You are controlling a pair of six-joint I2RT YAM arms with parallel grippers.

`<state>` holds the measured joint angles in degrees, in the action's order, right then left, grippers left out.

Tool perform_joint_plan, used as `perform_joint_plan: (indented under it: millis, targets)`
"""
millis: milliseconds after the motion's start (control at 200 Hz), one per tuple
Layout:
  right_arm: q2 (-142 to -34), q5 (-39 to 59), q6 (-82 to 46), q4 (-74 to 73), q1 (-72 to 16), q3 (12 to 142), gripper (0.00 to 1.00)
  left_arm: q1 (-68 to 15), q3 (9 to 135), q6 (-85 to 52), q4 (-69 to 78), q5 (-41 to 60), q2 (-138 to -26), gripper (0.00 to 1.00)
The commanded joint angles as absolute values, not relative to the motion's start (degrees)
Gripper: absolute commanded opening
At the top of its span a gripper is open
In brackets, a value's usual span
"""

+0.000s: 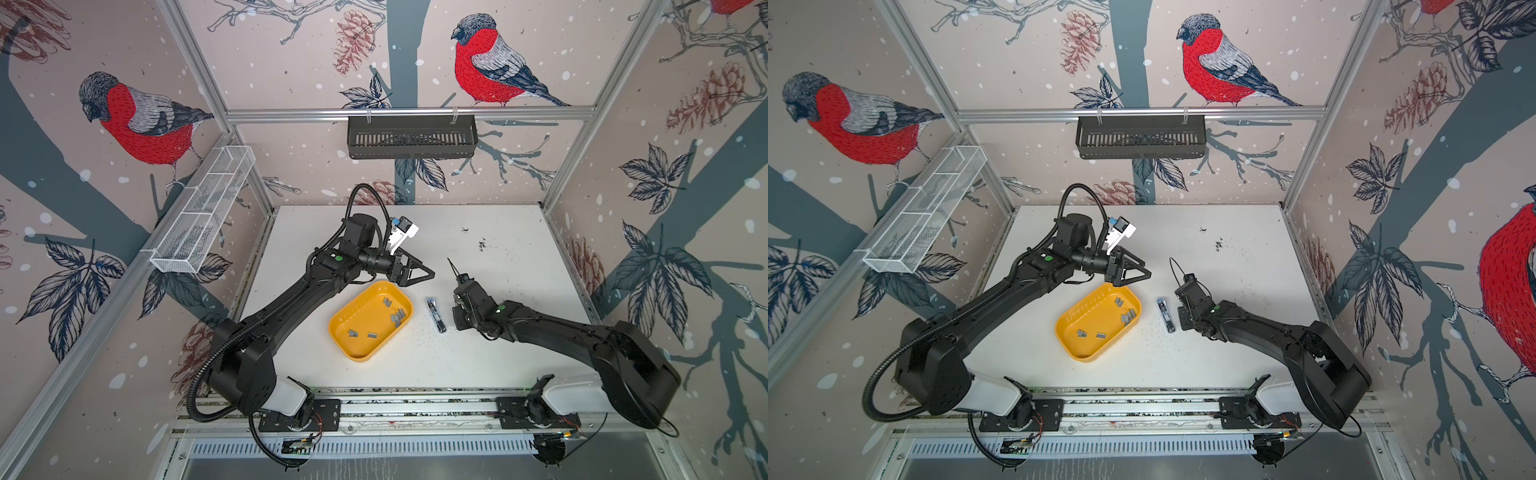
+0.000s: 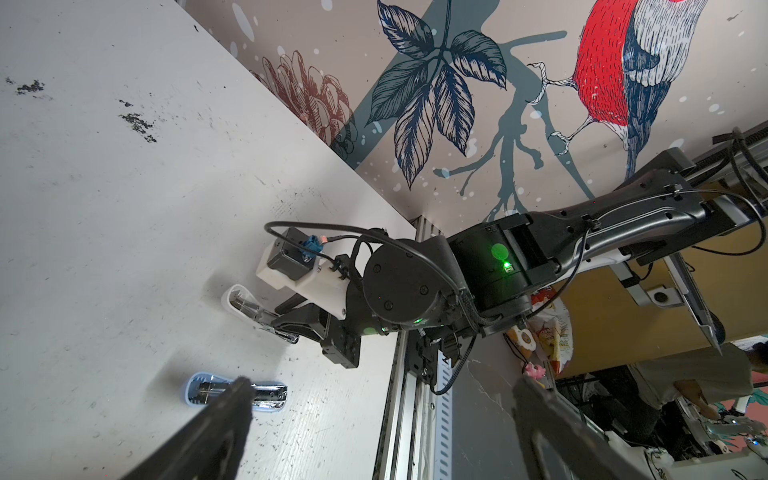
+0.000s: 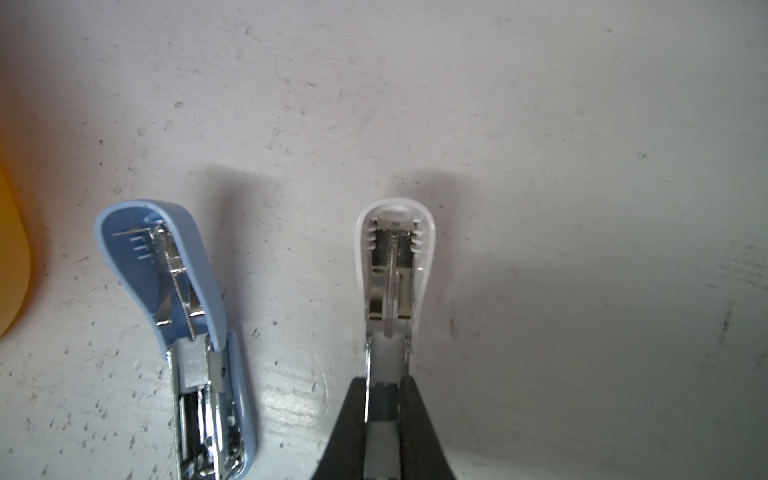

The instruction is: Load the staples into the stapler

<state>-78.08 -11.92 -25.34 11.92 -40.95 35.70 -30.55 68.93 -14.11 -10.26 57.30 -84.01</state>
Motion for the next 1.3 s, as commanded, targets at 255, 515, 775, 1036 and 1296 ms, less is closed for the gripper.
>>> perform_joint_plan:
  millis: [255, 515, 775, 1036, 1296]
  targets:
    - [-78.6, -12.2, -25.6, 12.2, -41.2, 35.7, 0.07, -30.6, 69.4, -13.2, -10.0, 58.6, -83.8, 0.97]
    - [-79.0, -12.2, -26.0, 12.3, -41.3, 35.6, 0.07, -30.7, 69.4, -13.2, -10.0, 58.5, -83.8, 0.97]
    - [-79.3, -12.4, -26.3, 12.3, -41.3, 35.5, 0.11, -30.7, 69.4, -13.1, -10.1, 58.7, -83.8, 0.97]
    - [-79.1, -12.8, -26.5, 12.6, -41.3, 35.5, 0.2, -30.6, 69.3, -13.1, -10.1, 58.6, -83.8, 0.97]
    - [-78.8, -12.9, -26.9, 12.6, -41.3, 35.3, 0.26, -30.6, 69.4, -13.0, -10.1, 58.6, -83.6, 0.97]
